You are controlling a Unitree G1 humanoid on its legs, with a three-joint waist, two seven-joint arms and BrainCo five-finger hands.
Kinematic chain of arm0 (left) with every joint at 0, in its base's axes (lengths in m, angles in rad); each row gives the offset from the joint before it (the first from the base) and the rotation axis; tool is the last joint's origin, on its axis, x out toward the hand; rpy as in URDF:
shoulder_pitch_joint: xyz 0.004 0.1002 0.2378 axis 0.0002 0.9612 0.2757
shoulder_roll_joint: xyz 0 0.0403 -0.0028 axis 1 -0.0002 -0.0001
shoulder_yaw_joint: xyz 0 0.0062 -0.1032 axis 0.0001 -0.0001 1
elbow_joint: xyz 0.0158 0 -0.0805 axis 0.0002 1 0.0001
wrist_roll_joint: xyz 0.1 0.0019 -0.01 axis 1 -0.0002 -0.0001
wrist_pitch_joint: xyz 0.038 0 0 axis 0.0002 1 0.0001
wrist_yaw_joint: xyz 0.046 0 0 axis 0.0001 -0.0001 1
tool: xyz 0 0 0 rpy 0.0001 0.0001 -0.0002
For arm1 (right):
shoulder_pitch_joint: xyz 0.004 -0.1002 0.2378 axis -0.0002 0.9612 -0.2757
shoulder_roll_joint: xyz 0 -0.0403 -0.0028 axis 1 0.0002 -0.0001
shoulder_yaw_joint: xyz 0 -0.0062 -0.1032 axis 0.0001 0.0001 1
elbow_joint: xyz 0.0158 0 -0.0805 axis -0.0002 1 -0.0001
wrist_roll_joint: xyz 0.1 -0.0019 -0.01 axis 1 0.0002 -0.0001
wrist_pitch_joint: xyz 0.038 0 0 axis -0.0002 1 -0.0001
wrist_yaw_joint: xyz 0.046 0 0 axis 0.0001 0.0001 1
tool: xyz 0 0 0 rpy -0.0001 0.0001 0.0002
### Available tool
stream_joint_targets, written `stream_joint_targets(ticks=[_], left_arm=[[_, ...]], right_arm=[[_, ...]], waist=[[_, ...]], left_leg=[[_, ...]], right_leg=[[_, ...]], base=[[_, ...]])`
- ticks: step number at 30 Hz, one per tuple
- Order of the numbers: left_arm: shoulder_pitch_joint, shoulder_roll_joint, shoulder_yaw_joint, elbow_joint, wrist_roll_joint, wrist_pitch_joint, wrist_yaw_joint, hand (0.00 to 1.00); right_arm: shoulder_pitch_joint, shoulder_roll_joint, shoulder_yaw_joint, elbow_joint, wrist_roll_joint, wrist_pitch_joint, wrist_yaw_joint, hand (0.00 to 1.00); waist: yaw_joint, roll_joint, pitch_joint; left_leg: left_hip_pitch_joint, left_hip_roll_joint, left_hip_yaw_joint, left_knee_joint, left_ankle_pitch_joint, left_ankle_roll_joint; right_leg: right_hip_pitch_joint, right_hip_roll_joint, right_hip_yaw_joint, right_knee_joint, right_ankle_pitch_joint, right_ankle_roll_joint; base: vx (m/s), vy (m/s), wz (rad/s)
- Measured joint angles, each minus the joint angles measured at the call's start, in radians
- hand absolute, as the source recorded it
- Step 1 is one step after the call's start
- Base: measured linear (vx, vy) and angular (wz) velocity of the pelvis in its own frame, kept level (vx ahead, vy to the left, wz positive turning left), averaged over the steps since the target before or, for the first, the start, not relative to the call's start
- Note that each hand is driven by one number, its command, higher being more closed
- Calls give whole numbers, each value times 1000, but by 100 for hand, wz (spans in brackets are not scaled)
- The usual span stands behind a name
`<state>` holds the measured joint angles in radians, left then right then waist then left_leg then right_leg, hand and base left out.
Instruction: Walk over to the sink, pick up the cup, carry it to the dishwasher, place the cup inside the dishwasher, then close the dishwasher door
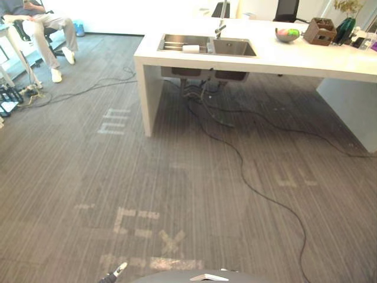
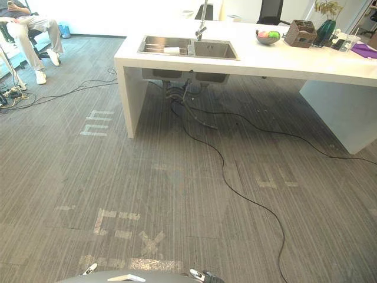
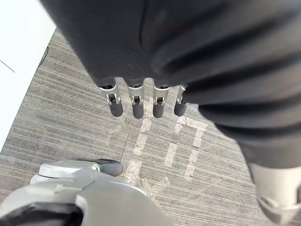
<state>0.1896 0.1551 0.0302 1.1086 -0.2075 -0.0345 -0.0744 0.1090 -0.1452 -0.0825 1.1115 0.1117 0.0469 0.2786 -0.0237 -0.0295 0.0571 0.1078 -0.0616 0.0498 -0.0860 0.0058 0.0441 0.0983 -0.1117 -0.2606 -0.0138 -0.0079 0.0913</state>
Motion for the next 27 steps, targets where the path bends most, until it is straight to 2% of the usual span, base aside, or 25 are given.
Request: stream_joint_targets(ticks=[1, 3, 4, 5, 6, 7, 8, 9, 11, 14, 15, 16, 17, 19, 20, 22, 23, 24, 25, 26, 27], left_arm=[[1, 0, -3, -1, 6, -4, 4, 0], [21, 7, -3, -42, 13, -13, 10, 0], [30, 11, -3, -56, 13, -24, 20, 0], [36, 6, -13, -70, 31, -39, 41, 0], [35, 6, -17, -70, 39, -42, 45, 0], [33, 7, -36, -71, 69, -50, 50, 0], [32, 7, -36, -72, 84, -53, 50, 0], [27, 10, -33, -73, 102, -55, 50, 0], [20, 9, -31, -74, 100, -50, 50, 0], [-2, -14, -7, -77, 74, -34, 71, 0], [-7, -24, 25, -81, 69, -26, 78, 0], [-9, -29, 42, -81, 69, -23, 81, 0], [-6, -45, 75, -99, 71, -17, 91, 0], [7, -61, 106, -122, 76, -18, 94, 0], [21, -76, 134, -125, 79, -18, 96, 0], [27, -110, 152, -130, 93, -17, 97, 0], [30, -125, 168, -133, 108, -18, 98, 0], [30, -128, 173, -134, 127, -18, 97, 0], [31, -131, 174, -135, 136, -19, 97, 0], [31, -129, 177, -136, 154, -25, 99, 0], [31, -127, 180, -138, 157, -30, 100, 0]], right_arm=[[1, 0, -1, -5, 2, -1, -1, 0], [5, 6, 1, -30, 12, 0, -23, 0], [0, 15, 0, -36, 19, 0, -41, 0], [-3, 9, -2, -38, 38, -4, -47, 0], [-4, 7, -2, -40, 45, -6, -47, 0], [-12, 6, -6, -46, 73, -9, -48, 0], [-14, 7, -6, -44, 83, -10, -49, 0], [-13, 11, -8, -44, 96, -12, -52, 0], [7, 13, -21, -78, 121, -25, -49, 0], [48, 4, -22, -145, 137, -44, -38, 0], [61, 7, -22, -160, 137, -47, -36, 0], [67, 10, -22, -161, 138, -49, -34, 0], [69, 11, -28, -161, 138, -50, -29, 0], [83, 15, -40, -161, 138, -46, -28, 0], [81, 15, -50, -159, 142, -42, -25, 0], [78, -8, -63, -159, 156, -38, -26, 0], [75, -20, -66, -155, 159, -34, -27, 0], [68, -25, -70, -153, 160, -24, -32, 0], [65, -24, -70, -153, 158, -20, -38, 0], [60, -24, -69, -151, 156, -13, -41, 0], [55, -23, -69, -151, 156, -12, -42, 0]], waist=[[-1, -8, 6], [0, -19, 12], [2, -34, 13], [-3, -29, 26], [-6, -23, 31], [-21, -3, 43], [-26, 3, 40], [-27, -3, 44], [-24, 2, 49], [-17, 30, 77], [-18, 34, 82], [-20, 32, 83], [-16, 31, 83], [-11, 31, 79], [-11, 27, 72], [-16, 71, 59], [-20, 94, 52], [-25, 105, 55], [-26, 104, 55], [-27, 97, 62], [-27, 100, 63]], left_leg=[[3, -4, -1, 0, -4, 4], [21, -36, -7, 0, -25, 21], [26, -54, -11, 0, -33, 33], [43, -49, -33, 1, -26, 50], [47, -46, -39, 1, -24, 53], [57, -22, -60, 7, -27, 54], [60, -13, -70, 7, -30, 53], [61, 2, -79, 7, -40, 52], [64, 20, -100, 28, -69, 45], [56, 55, -114, 172, -183, 36], [56, 66, -124, 235, -242, 14], [63, 69, -131, 264, -271, 11], [102, 74, -145, 312, -339, -8], [161, 88, -156, 312, -395, -33], [185, 99, -150, 333, -419, -61], [152, 142, -140, 449, -419, -78], [95, 165, -140, 593, -388, -106], [38, 184, -140, 756, -308, -133], [9, 193, -138, 837, -254, -146], [-56, 218, -107, 1023, -205, -167], [-96, 251, -65, 1143, -209, -151]], right_leg=[[-18, -11, -4, 46, -26, 5], [-91, -70, -1, 249, -129, 28], [-116, -95, 16, 319, -155, 42], [-149, -105, 30, 435, -144, 37], [-159, -105, 28, 466, -135, 29], [-179, -84, 27, 458, -162, 7], [-181, -72, 27, 436, -170, 1], [-210, -54, 25, 409, -175, -2], [-292, -49, 34, 409, -168, 9], [-371, -22, 95, 383, -116, 19], [-383, -15, 113, 373, -97, 11], [-387, -19, 115, 378, -90, 5], [-386, -23, 115, 425, -79, -15], [-373, -3, 108, 482, -78, -49], [-361, 19, 110, 499, -91, -76], [-339, 56, 82, 504, -133, -103], [-309, 90, 73, 479, -156, -127], [-254, 122, 75, 434, -166, -143], [-221, 133, 80, 407, -170, -149], [-145, 155, 91, 345, -172, -156], [-78, 169, 99, 296, -169, -160]], base=[[-28, 58, 34], [31, 63, 26], [106, 65, 15], [75, 50, 10], [118, 62, 29], [57, 26, 33], [138, 23, 41], [132, -11, 23], [250, -29, 19], [333, -45, 18], [260, -67, 28], [369, -131, 43], [458, -207, 36], [647, -325, 33], [696, -363, 22], [575, -297, 0], [466, -244, -19], [594, -297, -23], [570, -258, -29], [539, -237, -23], [485, -197, -24]])
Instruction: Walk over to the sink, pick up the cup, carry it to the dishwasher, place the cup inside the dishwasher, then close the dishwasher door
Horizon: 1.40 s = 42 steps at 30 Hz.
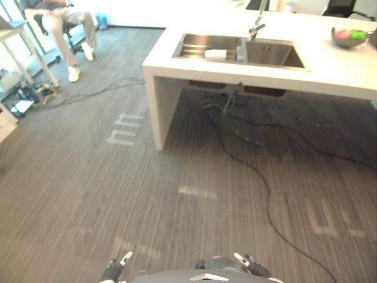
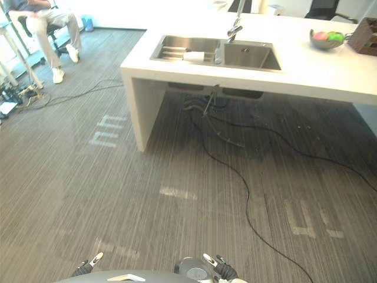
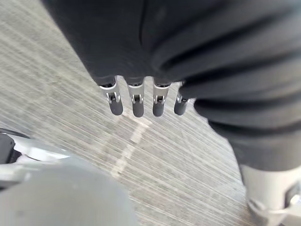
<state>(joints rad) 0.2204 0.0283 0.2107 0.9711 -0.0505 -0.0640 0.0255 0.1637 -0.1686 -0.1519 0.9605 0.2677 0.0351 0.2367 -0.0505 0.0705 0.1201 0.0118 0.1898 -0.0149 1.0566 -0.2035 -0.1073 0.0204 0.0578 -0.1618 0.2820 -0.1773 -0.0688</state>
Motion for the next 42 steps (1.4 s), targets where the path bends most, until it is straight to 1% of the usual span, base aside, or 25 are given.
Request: stream_joint_targets(ticks=[1, 3, 6, 8, 9, 10, 13, 16, 19, 20, 21, 22, 23, 24, 25, 27, 29, 31, 33, 34, 35, 36, 38, 41, 42], left_arm=[[0, -2, 12, -8, 14, -1, 7, 0], [-5, -4, 11, -28, 28, -13, 17, 0], [-25, 17, -33, -61, 56, -47, 37, 0], [-24, 28, -76, -69, 79, -76, 57, 0], [-16, 25, -106, -70, 106, -106, 86, 0], [-11, 40, -126, -73, 122, -134, 122, 0], [-32, 110, -234, -104, 184, -193, 206, 0], [-43, 153, -342, -162, 234, -189, 265, 0], [-73, 159, -453, -270, 299, -177, 305, 0], [-75, 154, -499, -318, 339, -170, 314, 0], [-77, 144, -544, -368, 377, -166, 318, 0], [-78, 143, -564, -394, 394, -163, 319, 0], [-85, 134, -586, -424, 414, -156, 319, 0], [-95, 117, -615, -465, 443, -144, 330, 0], [-111, 115, -633, -488, 456, -137, 336, 0], [-167, 116, -654, -530, 481, -122, 338, 0], [-231, 114, -666, -585, 486, -99, 331, 0], [-325, 113, -694, -697, 487, -85, 306, 0], [-367, 112, -726, -813, 488, -67, 283, 0], [-374, 113, -749, -888, 489, -59, 272, 0], [-373, 117, -764, -918, 491, -56, 273, 0], [-371, 96, -784, -935, 508, -44, 273, 0], [-378, 70, -826, -973, 543, -37, 267, 0], [-399, 36, -832, -1095, 567, -46, 251, 0], [-400, 35, -834, -1138, 567, -49, 250, 0]], right_arm=[[0, 0, 1, 0, 0, 7, -2, 0], [-8, 1, 5, 3, 1, 15, -3, 0], [-54, 24, 22, -1, 3, 29, -6, 0], [-65, 43, 24, -24, 3, 28, -4, 0], [-79, 42, 30, -25, 1, 24, 2, 0], [-98, 51, 40, -21, 1, 23, 2, 0], [-117, 76, 76, 10, -6, 20, 0, 0], [-125, 77, 100, 13, -37, 35, 0, 0], [-113, 82, 101, 21, -40, 39, -4, 0], [-113, 82, 101, 16, -41, 35, -9, 0], [-114, 83, 101, -1, -40, 33, -11, 0], [-115, 84, 100, -4, -38, 29, -15, 0], [-119, 79, 98, -4, -38, 28, -26, 0], [-116, 62, 93, -15, -21, 24, -42, 0], [-116, 55, 94, -29, -4, 24, -44, 0], [-117, 40, 91, -44, 23, 19, -55, 0], [-117, 32, 89, -52, 32, 18, -79, 0], [-87, 35, 78, -111, 62, 27, -103, 0], [-66, 40, 72, -163, 72, 58, -110, 0], [-36, 48, 75, -198, 70, 62, -109, 0], [-18, 56, 76, -212, 70, 63, -109, 0], [-14, 31, 70, -235, 67, 73, -109, 0], [-7, 11, 70, -271, 40, 95, -107, 0], [-5, 17, 79, -320, 7, 140, -105, 0], [-9, 14, 96, -331, 0, 170, -105, 0]], waist=[[4, -1, 2], [25, -6, 5], [68, -34, 45], [90, -38, 48], [95, -16, 59], [104, -29, 62], [97, -81, 78], [90, -77, 73], [87, -101, 48], [75, -109, 35], [63, -109, 34], [61, -117, 31], [58, -127, 28], [48, -123, 25], [37, -119, 23], [14, -112, 22], [-10, -77, 29], [-24, -22, 47], [-23, -12, 50], [-23, -32, 41], [-17, -45, 35], [-14, -8, 35], [-39, 22, 24], [-30, 24, 20], [-27, 29, 12]], left_leg=[[-54, 24, 45, 111, -22, 35], [-175, 14, 65, 143, -68, 52], [-313, -27, 148, -147, -127, 64], [-322, -61, 163, -518, -29, 58], [-301, -66, 136, -674, 126, 43], [-284, -104, 131, -674, 147, 58], [-305, -173, 132, -618, 106, 121], [-290, -188, 136, -604, 72, 157], [-192, -218, 153, -697, 62, 170], [-138, -227, 161, -749, 61, 172], [-75, -232, 167, -799, 59, 179], [-46, -237, 174, -815, 58, 188], [1, -242, 183, -836, 50, 197], [65, -238, 190, -871, 42, 194], [91, -232, 192, -884, 39, 198], [120, -224, 184, -904, 36, 191], [133, -190, 156, -902, 26, 171], [159, -126, 121, -897, -5, 120], [177, -92, 126, -847, -67, 70], [190, -75, 133, -788, -136, 42], [207, -74, 136, -760, -176, 26], [230, -18, 155, -706, -230, -9], [252, 24, 152, -670, -227, -15], [283, 50, 148, -650, -152, -45], [284, 66, 145, -617, -120, -30]], right_leg=[[83, 9, 11, -60, 2, -3], [157, 5, 23, -124, 3, -3], [225, -39, 52, -166, 3, 1], [241, -69, 79, -181, -31, 45], [261, -62, 117, -191, -68, 56], [276, -75, 176, -195, -82, 54], [269, -109, 240, -164, -117, 52], [218, -112, 265, -18, -116, 67], [110, -120, 311, 269, -42, 197], [34, -120, 329, 429, 50, 353], [-42, -129, 316, 604, 179, 360], [-88, -145, 285, 701, 195, 347], [-149, -190, 206, 828, 179, 280], [-219, -244, 93, 927, 114, 149], [-261, -255, 53, 922, 75, 117], [-326, -261, 0, 786, 7, 112], [-333, -236, -59, 515, -28, 110], [-315, -190, -66, 110, 46, 113], [-287, -188, -15, -128, 142, 137], [-264, -195, 33, -190, 146, 137], [-250, -210, 54, -203, 145, 135], [-257, -170, 47, -124, 259, 137], [-279, -142, 58, 24, 259, 116], [-322, -125, 42, 197, 121, 80], [-320, -103, 41, 214, 94, 67]], base=[[367, -132, -16], [420, -65, -21], [316, 90, -43], [341, 197, -54], [320, 236, -59], [391, 271, -49], [331, 168, 4], [288, 128, 11], [293, 116, -5], [305, 110, -22], [370, 125, -24], [308, 91, -24], [351, 79, -29], [290, 49, -23], [293, 37, -13], [301, -40, 15], [399, -116, 38], [412, -196, 48], [415, -273, 31], [428, -332, 20], [509, -426, -1], [430, -385, -8], [558, -487, 24], [352, -365, 4], [327, -417, -28]])
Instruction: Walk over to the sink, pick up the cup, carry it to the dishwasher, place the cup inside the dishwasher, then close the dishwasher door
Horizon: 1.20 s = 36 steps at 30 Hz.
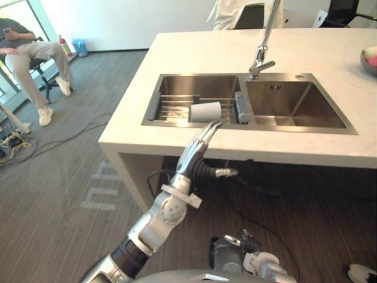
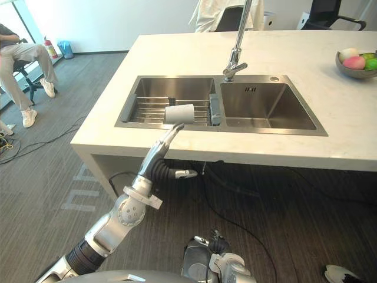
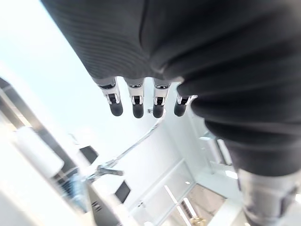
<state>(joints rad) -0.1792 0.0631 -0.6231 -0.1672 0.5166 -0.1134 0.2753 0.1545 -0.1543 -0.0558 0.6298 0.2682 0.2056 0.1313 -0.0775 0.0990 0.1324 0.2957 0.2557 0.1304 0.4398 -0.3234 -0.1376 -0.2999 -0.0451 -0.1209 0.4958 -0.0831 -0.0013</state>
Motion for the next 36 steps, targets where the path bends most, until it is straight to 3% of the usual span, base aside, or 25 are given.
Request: stream_joint_targets(ticks=[1, 2, 4, 5, 6, 7, 8, 9, 11, 13, 14, 15, 16, 19, 22, 25, 26, 28, 30, 31, 32, 33, 34, 35, 36], left_arm=[[0, 0, -3, -16, 0, 0, -2, 0], [-7, -2, -13, -27, 0, -2, -15, 0], [-14, -7, -17, -27, 8, 4, -42, 0], [-16, -6, -15, -27, 16, 14, -51, 0], [-29, -12, -13, -26, 19, 41, -72, 0], [-32, -13, -14, -13, 19, 61, -88, 0], [-33, -13, -17, -9, 19, 74, -96, 0], [-33, -5, -31, -10, 19, 107, -113, 0], [-35, 9, -55, -12, 19, 158, -129, 0], [-36, 16, -81, -12, 19, 215, -147, 0], [-39, 14, -97, -10, 19, 248, -157, 0], [-39, 20, -109, -5, 19, 270, -161, 0], [-44, 27, -120, -1, 19, 287, -170, 0], [-82, 37, -143, 25, 53, 304, -181, 0], [-125, 37, -148, 56, 58, 314, -196, 0], [-156, 38, -137, 88, 58, 316, -218, 0], [-156, 50, -116, 106, 59, 316, -227, 0], [-155, 94, -87, 112, 60, 317, -245, 0], [-153, 122, -62, 119, 77, 317, -262, 0], [-154, 133, -34, 121, 81, 316, -269, 0], [-155, 139, -24, 120, 84, 316, -273, 0], [-156, 156, -7, 119, 87, 311, -289, 0], [-162, 180, -6, 119, 87, 308, -314, 0], [-167, 193, -7, 115, 87, 307, -327, 0], [-160, 190, -14, 112, 87, 302, -353, 0]], right_arm=[[0, -1, 8, -8, -2, 17, 1, 0], [0, -4, 12, -18, -19, 54, 2, 0], [5, -4, 14, -30, -45, 91, 18, 0], [8, 0, 21, -30, -65, 105, 33, 0], [5, 1, 25, -25, -77, 117, 38, 0], [1, -6, 45, -13, -79, 126, 38, 0], [-2, -9, 55, -3, -79, 125, 40, 0], [-14, -10, 72, 33, -81, 124, 47, 0], [-33, -13, 98, 68, -107, 124, 80, 0], [-49, -14, 120, 107, -122, 118, 95, 0], [-52, -16, 131, 114, -140, 111, 109, 0], [-54, -11, 131, 119, -152, 101, 107, 0], [-51, -1, 133, 133, -152, 102, 107, 0], [-48, 27, 135, 149, -153, 97, 92, 0], [-48, 30, 131, 169, -145, 91, 71, 0], [-49, 29, 113, 172, -136, 80, 57, 0], [-50, 28, 83, 186, -136, 81, 46, 0], [-54, 29, 72, 199, -136, 70, 40, 0], [-55, 24, 56, 216, -139, 65, 40, 0], [-56, 27, 44, 225, -141, 65, 41, 0], [-52, 31, 31, 232, -134, 59, 41, 0], [-53, 36, 9, 244, -116, 61, 40, 0], [-58, 38, 14, 256, -112, 69, 38, 0], [-59, 42, 24, 263, -114, 77, 38, 0], [-68, 31, 35, 289, -114, 82, 39, 0]], waist=[[2, 2, -4], [1, 9, -11], [0, 35, -26], [4, 12, -23], [7, 2, -16], [13, -3, -14], [15, -5, -14], [28, -7, -17], [45, -9, -18], [53, -19, -25], [56, -17, -28], [55, -19, -44], [54, -39, -60], [53, -90, -86], [47, -98, -94], [33, -90, -100], [32, -103, -102], [18, -127, -107], [13, -113, -110], [13, -109, -111], [14, -106, -110], [12, -106, -110], [9, -117, -109], [9, -133, -108], [1, -132, -97]], left_leg=[[-15, 11, -4, 34, 19, 11], [-69, 44, -22, 152, 84, 23], [-186, 115, -48, 350, 308, 59], [-239, 140, -37, 451, 378, 68], [-313, 146, -31, 572, 310, 71], [-368, 127, -7, 602, 216, 77], [-384, 111, 12, 583, 179, 70], [-401, 57, 62, 455, 107, 66], [-420, -6, 98, 230, 76, 69], [-424, -87, 90, -35, 125, 72], [-416, -115, 84, -173, 230, 75], [-398, -133, 91, -232, 314, 114], [-373, -157, 98, -281, 333, 120], [-312, -216, 108, -398, 349, 133], [-262, -250, 109, -445, 347, 136], [-218, -254, 86, -460, 316, 144], [-191, -266, 74, -456, 290, 147], [-170, -287, 56, -439, 278, 160], [-163, -273, 35, -419, 269, 161], [-177, -258, 21, -405, 265, 155], [-185, -252, 11, -399, 262, 151], [-210, -236, 2, -374, 254, 138], [-233, -233, -10, -341, 242, 122], [-242, -243, -21, -325, 235, 117], [-241, -238, -50, -300, 224, 105]], right_leg=[[5, 16, 1, -4, -5, -6], [32, 49, -5, -40, -10, -13], [119, 103, -23, -148, -7, -18], [160, 116, -30, -201, -11, -30], [212, 132, -26, -244, 1, -50], [269, 137, -20, -292, 8, -65], [293, 137, -16, -316, 10, -69], [346, 133, 5, -370, 22, -88], [375, 121, 25, -398, 22, -88], [378, 98, 50, -402, 23, -61], [385, 95, 60, -396, 11, -40], [390, 89, 72, -392, -5, -17], [389, 67, 76, -391, -14, -3], [398, 21, 74, -390, -50, 23], [405, -7, 73, -336, -87, 39], [342, -18, 49, -106, -122, 50], [258, -44, 51, 117, -122, 54], [204, -79, 49, 268, -96, 52], [191, -78, 33, 307, -102, 31], [189, -79, 20, 260, -179, 20], [190, -78, 20, 213, -203, 22], [201, -75, 28, 64, -208, 28], [244, -75, 34, -134, -147, 39], [266, -85, 44, -214, -80, 42], [307, -85, 23, -250, -57, 84]], base=[[215, -275, -45], [215, -202, -44], [233, -141, -36], [288, -123, -25], [323, -160, -22], [295, -152, -14], [324, -123, -27], [233, -62, -32], [294, 7, -45], [316, 91, -46], [380, 149, -41], [349, 137, -23], [360, 137, -5], [321, 113, 9], [166, 63, 6], [132, 63, 24], [72, 29, 16], [122, 3, 27], [156, -34, 32], [133, -55, 36], [101, -77, 32], [35, -90, 24], [31, -113, 24], [41, -175, 40], [23, -185, 44]])
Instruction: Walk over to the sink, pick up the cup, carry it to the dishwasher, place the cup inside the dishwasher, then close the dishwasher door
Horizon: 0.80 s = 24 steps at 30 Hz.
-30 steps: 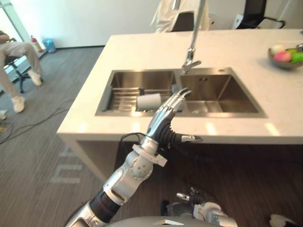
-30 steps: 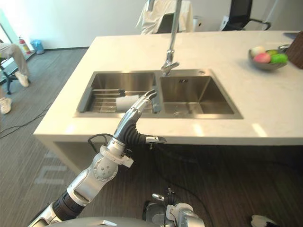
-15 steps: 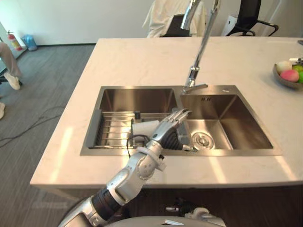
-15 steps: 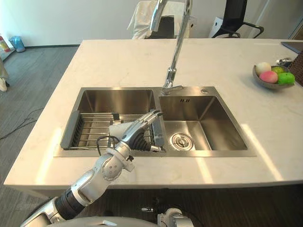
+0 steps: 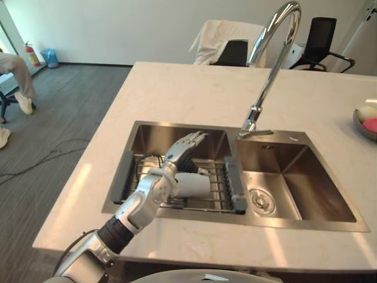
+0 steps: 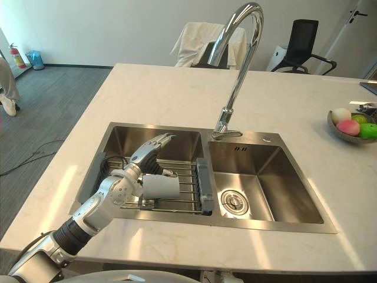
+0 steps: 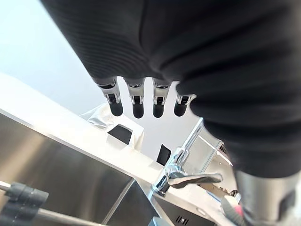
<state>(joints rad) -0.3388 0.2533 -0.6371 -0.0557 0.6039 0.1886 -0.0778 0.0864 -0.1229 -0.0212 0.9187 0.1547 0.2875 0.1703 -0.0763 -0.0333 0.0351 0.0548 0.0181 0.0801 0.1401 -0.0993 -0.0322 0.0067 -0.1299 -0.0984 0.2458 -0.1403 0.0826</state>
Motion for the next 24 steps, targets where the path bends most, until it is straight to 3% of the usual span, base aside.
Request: stream_joint_targets(ticks=[1, 4, 9, 15, 24], left_arm=[[8, -3, -14, -15, 1, -14, -28, 0], [13, -7, -30, -59, 11, -38, -82, 0], [27, 4, -38, -143, 39, -54, -155, 0], [66, 46, -55, -178, 83, -51, -251, 0], [138, 129, -72, -168, 147, 9, -340, 0]], right_arm=[[1, -32, 1, 12, -6, 18, 4, 0], [-6, -70, 10, 42, -5, 28, 6, 0], [-19, -74, 28, 60, -4, 44, 27, 0], [-34, -74, 58, 99, -5, 51, 33, 0], [-58, -77, 89, 121, -6, 64, 40, 0]], waist=[[3, 28, 4], [22, 65, -12], [21, 66, -14], [21, 60, -16], [16, 54, -14]], left_leg=[[-1, 21, -3, 10, -12, -8], [14, 43, -2, -31, 2, -21], [34, 58, 4, -97, 41, -30], [34, 50, 26, -108, 43, -24], [76, 30, 30, -181, 73, -12]], right_leg=[[20, 21, -10, -29, 5, -5], [34, 46, -19, -64, 12, -18], [49, 67, -12, -144, 61, -26], [70, 66, 6, -211, 108, -21], [96, 59, -1, -262, 129, -14]], base=[[13, -176, 35], [-17, -117, 3], [34, -48, -10], [24, 28, -9], [-22, 5, -1]])
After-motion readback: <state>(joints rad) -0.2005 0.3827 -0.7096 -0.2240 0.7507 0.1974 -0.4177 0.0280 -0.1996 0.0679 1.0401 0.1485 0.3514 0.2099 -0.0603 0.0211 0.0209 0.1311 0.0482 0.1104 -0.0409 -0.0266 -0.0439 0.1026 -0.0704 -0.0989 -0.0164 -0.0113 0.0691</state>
